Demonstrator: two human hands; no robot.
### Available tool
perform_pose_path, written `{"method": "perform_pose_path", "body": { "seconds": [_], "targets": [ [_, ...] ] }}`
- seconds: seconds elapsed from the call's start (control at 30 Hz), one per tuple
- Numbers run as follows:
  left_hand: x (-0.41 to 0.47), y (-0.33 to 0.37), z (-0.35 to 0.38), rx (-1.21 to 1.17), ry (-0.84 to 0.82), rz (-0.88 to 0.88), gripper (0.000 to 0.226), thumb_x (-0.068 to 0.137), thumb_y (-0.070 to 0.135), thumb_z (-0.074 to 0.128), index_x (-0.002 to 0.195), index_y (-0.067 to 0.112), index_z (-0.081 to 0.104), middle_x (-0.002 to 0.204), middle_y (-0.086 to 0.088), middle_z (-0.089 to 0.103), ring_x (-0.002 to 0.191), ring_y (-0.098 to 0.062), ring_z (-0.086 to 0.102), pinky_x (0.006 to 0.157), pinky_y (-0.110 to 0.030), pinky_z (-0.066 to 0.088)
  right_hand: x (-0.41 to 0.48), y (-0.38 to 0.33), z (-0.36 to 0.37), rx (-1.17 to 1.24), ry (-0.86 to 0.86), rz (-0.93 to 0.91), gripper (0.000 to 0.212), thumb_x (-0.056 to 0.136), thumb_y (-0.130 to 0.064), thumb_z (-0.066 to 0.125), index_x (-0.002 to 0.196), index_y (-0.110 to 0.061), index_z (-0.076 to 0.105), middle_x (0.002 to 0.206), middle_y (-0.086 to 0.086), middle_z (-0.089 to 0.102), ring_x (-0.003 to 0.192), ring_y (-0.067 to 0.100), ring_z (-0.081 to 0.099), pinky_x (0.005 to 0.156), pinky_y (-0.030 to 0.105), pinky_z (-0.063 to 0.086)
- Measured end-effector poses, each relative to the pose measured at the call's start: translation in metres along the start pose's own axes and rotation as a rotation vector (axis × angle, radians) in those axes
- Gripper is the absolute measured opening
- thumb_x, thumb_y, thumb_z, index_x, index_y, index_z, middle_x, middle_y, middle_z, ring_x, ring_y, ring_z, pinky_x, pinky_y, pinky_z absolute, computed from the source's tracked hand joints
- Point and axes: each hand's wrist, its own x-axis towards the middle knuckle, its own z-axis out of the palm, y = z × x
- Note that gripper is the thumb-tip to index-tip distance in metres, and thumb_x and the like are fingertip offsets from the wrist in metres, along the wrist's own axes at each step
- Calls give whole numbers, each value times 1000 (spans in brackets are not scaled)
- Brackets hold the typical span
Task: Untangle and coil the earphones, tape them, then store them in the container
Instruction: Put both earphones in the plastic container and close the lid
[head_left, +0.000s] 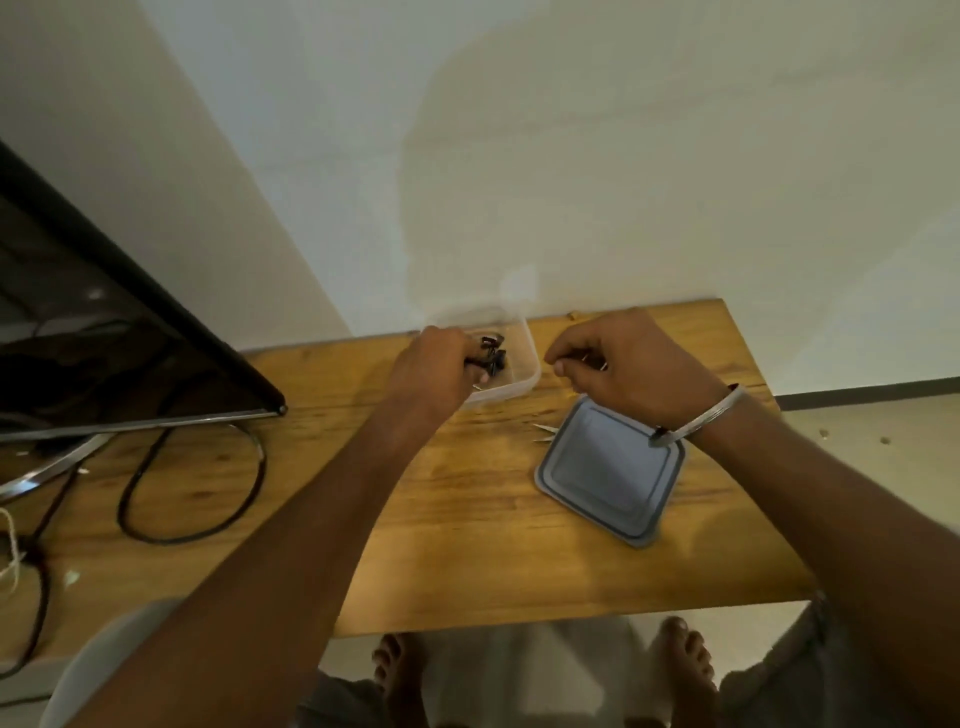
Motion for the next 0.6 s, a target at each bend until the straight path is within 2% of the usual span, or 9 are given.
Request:
{"method": "perform_pose_path", "body": {
  "seconds": [0.1, 0.17, 0.2, 0.27, 0.3, 0.37, 0.4, 0.47, 0.6],
  "targets": [
    [-1, -2, 16, 114, 8, 4, 29, 87, 33, 70, 116, 29, 73, 111, -2, 73, 96, -25, 67, 79, -35, 54, -1, 2, -6, 4, 3, 3, 17, 90, -8, 69, 102, -13, 79, 84, -12, 67, 74, 3, 61, 72, 3, 46],
    [-3, -3, 18, 71, 50, 24, 30, 88, 39, 68, 115, 29, 73, 108, 0, 74, 94, -23, 66, 73, -32, 50, -2, 1, -3, -35, -48, 21, 17, 90, -9, 69, 103, -15, 78, 88, -11, 68, 76, 3, 61, 68, -1, 42],
    [-5, -2, 19, 42, 70, 46, 28, 91, 41, 65, 114, 27, 74, 106, 0, 74, 92, -22, 65, 71, -32, 48, -2, 0, 2, -65, -95, 31, 16, 90, -11, 69, 102, -16, 78, 95, -7, 71, 80, 7, 63, 71, 6, 48],
    [-13, -2, 19, 44, 124, 95, 28, 96, 42, 57, 111, 26, 74, 103, 0, 72, 89, -20, 64, 66, -30, 43, -6, -4, 14, -195, -215, 80, 9, 88, -19, 69, 95, -17, 74, 107, 4, 69, 86, 20, 67, 75, 31, 58],
    [-19, -3, 20, 78, 148, 127, 29, 98, 43, 54, 107, 25, 74, 100, 1, 70, 85, -20, 63, 63, -29, 41, -10, -9, 21, -284, -271, 112, 13, 87, -27, 70, 94, -17, 70, 109, 6, 64, 89, 25, 67, 74, 34, 56],
    [-33, -8, 23, 145, 159, 197, 26, 98, 41, 54, 100, 23, 73, 96, 2, 67, 79, -19, 62, 59, -28, 38, -18, -20, 38, -470, -393, 168, 34, 87, -43, 70, 107, -15, 65, 108, 8, 57, 99, 28, 64, 72, 32, 48],
    [-40, -11, 25, 160, 157, 223, 22, 98, 36, 57, 101, 22, 73, 98, 2, 67, 80, -20, 64, 59, -27, 39, -22, -26, 46, -535, -443, 170, 40, 89, -43, 68, 115, -14, 61, 114, 9, 58, 105, 29, 63, 72, 32, 44],
    [-51, -18, 25, 145, 140, 230, 16, 95, 24, 61, 103, 20, 74, 99, 0, 68, 82, -22, 65, 62, -30, 47, -28, -34, 61, -617, -514, 164, 37, 94, -31, 64, 125, -12, 56, 125, 9, 58, 111, 28, 62, 73, 34, 42],
    [-66, -29, 23, 88, 39, 165, 17, 90, 15, 64, 98, 21, 77, 94, 1, 70, 84, -22, 66, 74, -38, 55, -32, -41, 67, -688, -554, 139, 35, 98, -13, 56, 132, -8, 51, 129, 12, 57, 114, 29, 62, 81, 36, 49]
  ]
}}
